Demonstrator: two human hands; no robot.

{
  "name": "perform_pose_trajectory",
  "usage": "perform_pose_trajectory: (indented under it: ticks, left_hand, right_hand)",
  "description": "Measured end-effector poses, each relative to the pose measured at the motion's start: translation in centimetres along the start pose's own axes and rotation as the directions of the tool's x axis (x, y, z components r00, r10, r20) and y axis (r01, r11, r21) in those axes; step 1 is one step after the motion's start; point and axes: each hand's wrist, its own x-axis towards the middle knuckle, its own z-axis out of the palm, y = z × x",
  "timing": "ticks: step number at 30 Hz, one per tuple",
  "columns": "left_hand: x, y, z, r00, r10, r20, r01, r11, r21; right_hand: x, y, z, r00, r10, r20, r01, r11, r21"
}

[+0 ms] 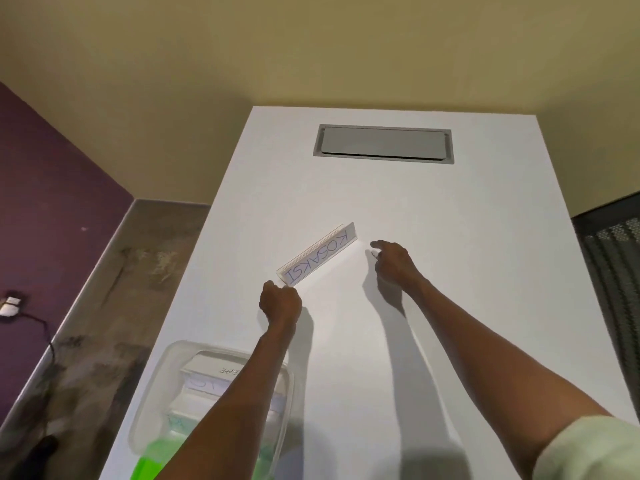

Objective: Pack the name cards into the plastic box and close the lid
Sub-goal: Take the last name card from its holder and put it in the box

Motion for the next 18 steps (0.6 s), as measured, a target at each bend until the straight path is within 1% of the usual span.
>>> perform_pose_trajectory:
  ticks: [3,9,13,18]
  left_hand:
    - [0.2,-0.3,0.9,0.998,-0.053,-0.033,0.05,0.996,-0.077]
    - [-0.2,-0.2,2.1,0.993,-0.026,-0.119,0.012,0.993,-0.118]
    - [-0.5,-0.1,2.6,0.989,-0.015,-0.146,0.001,0.995,-0.098]
    - [-0.4,-0.3,2.9,0.988,0.014,-0.154,-0.022,0.999,-0.048]
  right_hand:
    - [1.7,-0.2,0.0,0.999,0.005,0.051,-0.004,1.0,-0.006]
    - [4.0,-0.9,0.8,0.996,0.009,0.093,-0.004,0.999,-0.049]
    - [4.5,-1.2,1.5,0.994,0.028,0.11,-0.02,0.998,-0.067]
    - [4.5,-1.3,1.7,0.995,0.021,0.093,-0.015,0.998,-0.064]
